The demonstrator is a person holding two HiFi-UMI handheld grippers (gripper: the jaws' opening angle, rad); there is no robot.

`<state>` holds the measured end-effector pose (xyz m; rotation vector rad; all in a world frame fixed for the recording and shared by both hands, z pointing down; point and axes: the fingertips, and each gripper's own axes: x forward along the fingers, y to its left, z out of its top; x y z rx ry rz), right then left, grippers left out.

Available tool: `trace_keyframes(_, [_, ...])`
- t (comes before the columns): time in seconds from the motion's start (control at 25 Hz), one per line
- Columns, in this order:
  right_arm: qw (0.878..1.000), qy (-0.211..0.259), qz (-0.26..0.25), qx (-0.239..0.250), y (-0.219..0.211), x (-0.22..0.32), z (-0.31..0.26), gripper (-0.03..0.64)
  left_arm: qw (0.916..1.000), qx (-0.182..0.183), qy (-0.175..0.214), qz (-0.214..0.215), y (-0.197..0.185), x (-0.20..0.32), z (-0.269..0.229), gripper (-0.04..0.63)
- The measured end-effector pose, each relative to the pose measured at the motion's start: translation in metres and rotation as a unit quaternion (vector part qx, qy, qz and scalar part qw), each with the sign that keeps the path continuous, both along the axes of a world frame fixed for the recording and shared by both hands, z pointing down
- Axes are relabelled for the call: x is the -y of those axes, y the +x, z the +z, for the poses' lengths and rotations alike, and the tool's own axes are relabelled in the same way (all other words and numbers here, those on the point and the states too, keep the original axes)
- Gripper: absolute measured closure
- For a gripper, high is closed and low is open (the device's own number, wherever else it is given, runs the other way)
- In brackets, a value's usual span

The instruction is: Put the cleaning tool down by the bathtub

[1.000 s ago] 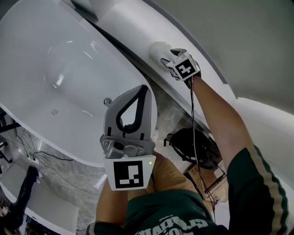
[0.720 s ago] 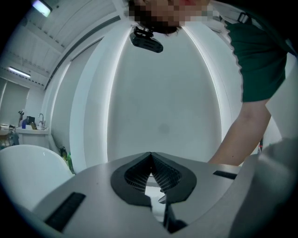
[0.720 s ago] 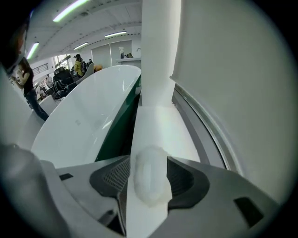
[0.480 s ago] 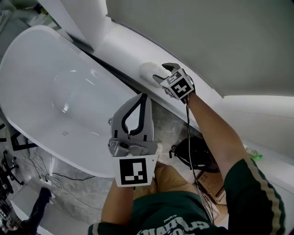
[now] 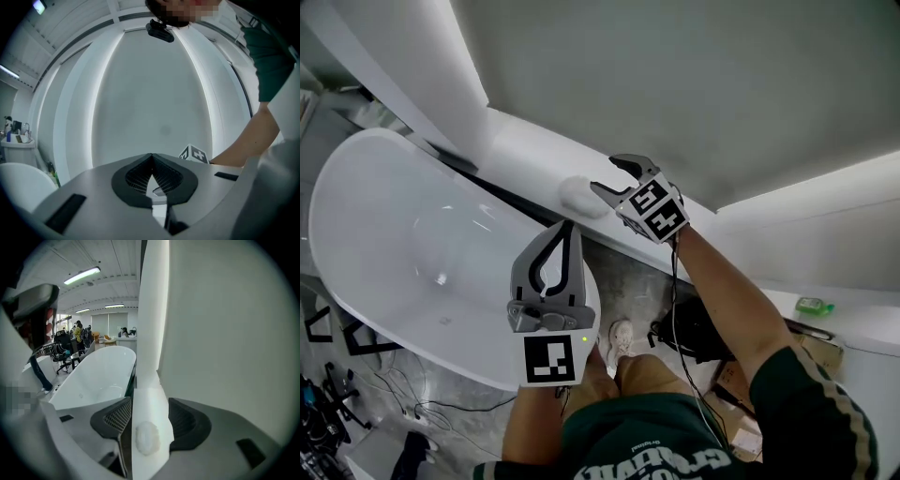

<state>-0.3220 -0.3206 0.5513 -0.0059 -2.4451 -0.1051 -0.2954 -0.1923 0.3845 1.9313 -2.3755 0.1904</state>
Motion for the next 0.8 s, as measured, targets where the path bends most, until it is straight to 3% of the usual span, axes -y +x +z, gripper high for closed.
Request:
trace_keyframes(0.12, [0.999,0.004,0.005,0.033,0.009,0.001,-0.038,0.370,0.9995,0.027,0.003,0.017,0.006,0.013,-0.018,0.588])
trace_keyframes(0.24, [0.997,0.013,0.007,0.071,0.016,0.002,-0.077,0.367,0.9997,0.017,0.011,0.015,0.011,0.022,-0.037,0.588])
trace_keyframes(0.36, [0.993,0.025,0.012,0.117,0.027,-0.001,-0.121,0.349,0.9990,0.033,0.018,0.024,0.020,0.028,-0.058,0.588])
trace_keyframes(0.64, [0.971,0.053,-0.002,0.234,0.075,-0.027,-0.219,0.290,0.9971,0.059,0.031,0.034,0.049,0.031,-0.090,0.588])
trace_keyframes(0.8, [0.961,0.065,-0.013,0.267,0.102,-0.050,-0.252,0.268,0.9957,0.071,0.045,0.039,0.070,0.028,-0.106,0.586])
